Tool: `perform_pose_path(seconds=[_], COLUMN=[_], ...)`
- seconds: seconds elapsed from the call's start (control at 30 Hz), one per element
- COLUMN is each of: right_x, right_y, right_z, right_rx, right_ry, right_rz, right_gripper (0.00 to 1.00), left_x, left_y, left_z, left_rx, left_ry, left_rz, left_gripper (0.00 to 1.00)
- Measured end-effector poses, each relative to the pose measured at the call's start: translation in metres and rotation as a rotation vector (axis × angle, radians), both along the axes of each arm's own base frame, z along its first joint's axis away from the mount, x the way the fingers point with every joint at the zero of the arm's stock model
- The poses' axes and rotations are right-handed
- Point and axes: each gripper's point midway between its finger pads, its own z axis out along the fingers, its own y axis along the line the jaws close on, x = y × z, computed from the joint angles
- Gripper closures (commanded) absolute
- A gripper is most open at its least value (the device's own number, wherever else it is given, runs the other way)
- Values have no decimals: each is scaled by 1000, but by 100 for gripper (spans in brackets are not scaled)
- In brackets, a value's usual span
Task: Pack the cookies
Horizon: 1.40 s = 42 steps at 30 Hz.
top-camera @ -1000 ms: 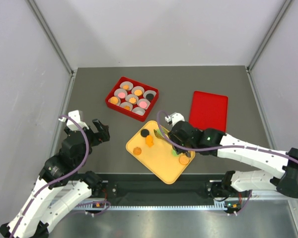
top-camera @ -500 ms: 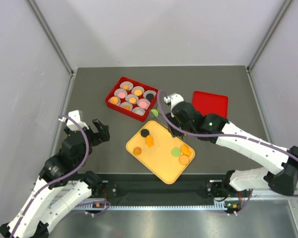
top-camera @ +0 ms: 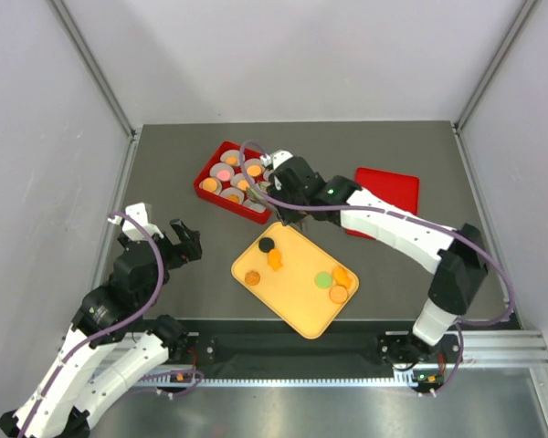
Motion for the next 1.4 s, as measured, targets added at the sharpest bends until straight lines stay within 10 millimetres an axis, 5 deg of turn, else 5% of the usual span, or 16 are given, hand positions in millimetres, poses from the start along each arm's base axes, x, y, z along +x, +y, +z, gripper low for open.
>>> perform_pose_path(seconds=[0.33,1.4], right_x=[7,8], right_y=[11,11], right_z=[-36,-36], right_rx=[-57,-48], right_ry=[59,63], right_rz=[20,20], right_gripper=[65,63], left_x=[0,0], left_y=[0,0], left_z=[0,0], left_rx=[0,0], left_ry=[0,0], left_rz=[0,-1], left_gripper=[3,3])
